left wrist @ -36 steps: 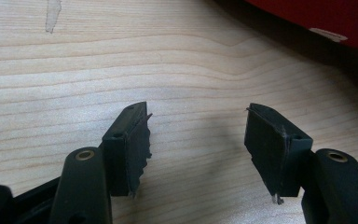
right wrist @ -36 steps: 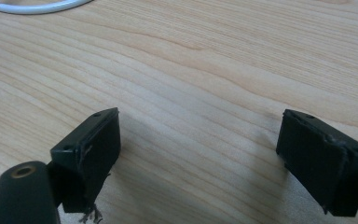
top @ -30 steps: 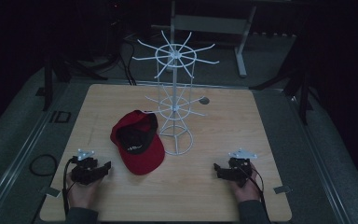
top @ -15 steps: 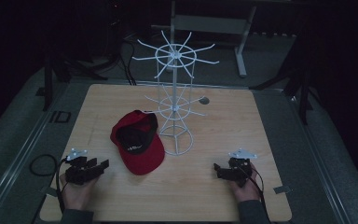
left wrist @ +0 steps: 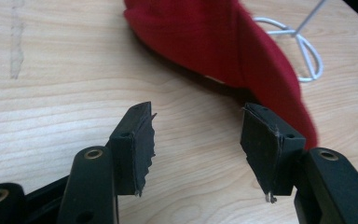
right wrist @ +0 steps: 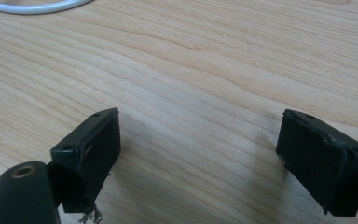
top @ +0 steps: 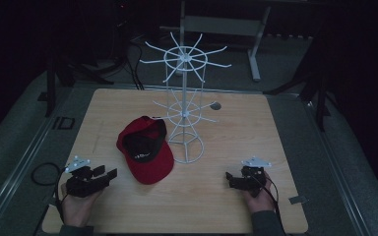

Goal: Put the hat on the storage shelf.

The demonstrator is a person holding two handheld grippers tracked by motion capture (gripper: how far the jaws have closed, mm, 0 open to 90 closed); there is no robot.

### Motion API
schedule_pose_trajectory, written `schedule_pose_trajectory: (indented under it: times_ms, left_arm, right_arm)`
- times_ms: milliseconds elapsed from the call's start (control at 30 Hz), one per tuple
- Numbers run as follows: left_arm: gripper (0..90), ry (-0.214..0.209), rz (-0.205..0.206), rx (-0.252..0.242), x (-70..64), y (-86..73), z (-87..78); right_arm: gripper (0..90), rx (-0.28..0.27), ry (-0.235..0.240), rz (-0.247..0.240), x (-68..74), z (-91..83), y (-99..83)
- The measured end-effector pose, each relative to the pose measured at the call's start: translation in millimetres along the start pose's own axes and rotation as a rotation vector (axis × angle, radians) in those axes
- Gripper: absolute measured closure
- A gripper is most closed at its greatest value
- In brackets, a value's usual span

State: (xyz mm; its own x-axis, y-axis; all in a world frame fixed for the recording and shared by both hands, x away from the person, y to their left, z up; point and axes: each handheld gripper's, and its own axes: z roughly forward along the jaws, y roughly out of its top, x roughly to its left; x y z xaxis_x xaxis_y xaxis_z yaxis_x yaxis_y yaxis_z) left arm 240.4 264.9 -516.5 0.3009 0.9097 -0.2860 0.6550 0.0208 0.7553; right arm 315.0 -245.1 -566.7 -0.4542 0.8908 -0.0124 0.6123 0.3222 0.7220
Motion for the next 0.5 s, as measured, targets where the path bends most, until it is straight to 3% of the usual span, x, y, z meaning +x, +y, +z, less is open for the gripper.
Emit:
schedule_pose_trajectory:
  times_ms: [267,500]
  left_arm:
    - [44.4,-0.075,0.04,0.024,-15.7,11.0,-0.9]
    - [44.3,-0.115,0.037,0.043,-23.8,15.9,6.8]
  right_arm:
    - [13.4,0.0,0.0,0.0,0.0,0.0,0.0]
    - [13.4,0.0,0.0,0.001,0.0,0.0,0.0]
